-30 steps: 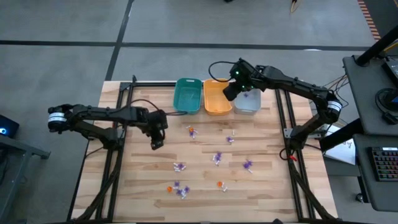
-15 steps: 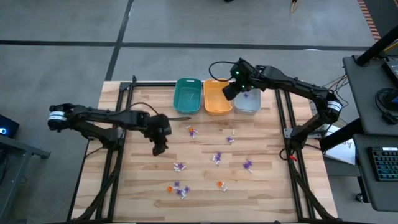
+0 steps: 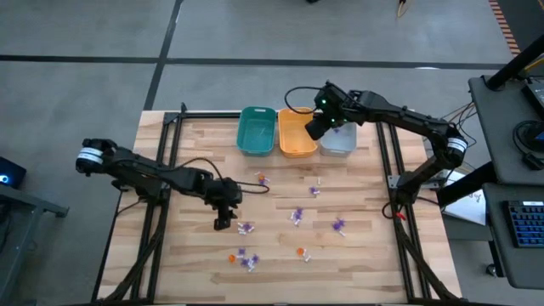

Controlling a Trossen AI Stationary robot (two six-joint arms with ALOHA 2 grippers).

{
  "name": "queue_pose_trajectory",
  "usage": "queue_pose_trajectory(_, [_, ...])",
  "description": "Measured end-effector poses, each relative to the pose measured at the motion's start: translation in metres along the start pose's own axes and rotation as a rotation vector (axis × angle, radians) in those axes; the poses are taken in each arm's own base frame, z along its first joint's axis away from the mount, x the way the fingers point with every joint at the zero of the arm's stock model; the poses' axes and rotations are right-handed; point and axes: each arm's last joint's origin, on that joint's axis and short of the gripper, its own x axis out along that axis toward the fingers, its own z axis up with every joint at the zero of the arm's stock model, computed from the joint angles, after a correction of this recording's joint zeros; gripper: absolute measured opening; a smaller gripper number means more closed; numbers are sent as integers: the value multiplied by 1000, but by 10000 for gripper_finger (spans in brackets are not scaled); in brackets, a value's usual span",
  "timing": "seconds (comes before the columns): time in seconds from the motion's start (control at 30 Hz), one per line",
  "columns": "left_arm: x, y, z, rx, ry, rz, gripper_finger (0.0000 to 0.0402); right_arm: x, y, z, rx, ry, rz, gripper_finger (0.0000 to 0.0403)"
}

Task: Sort Halloween decoration
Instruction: Put the white bone toy into the blue bin

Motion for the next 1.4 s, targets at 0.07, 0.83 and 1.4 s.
queue_pose_trajectory(0.07, [5,-2,-1,-3,16,3,166,-4,3,-5,-19,27,8,91])
queue_pose_trajectory(0.83, [39,-11,-4,57,71,-4,166,-44,64,-75,-156,33,192,91])
queue_pose_trajectory(1.4, [55,-9,-7,135,110,8,145,-43,65,-73,-150,-2,184,91])
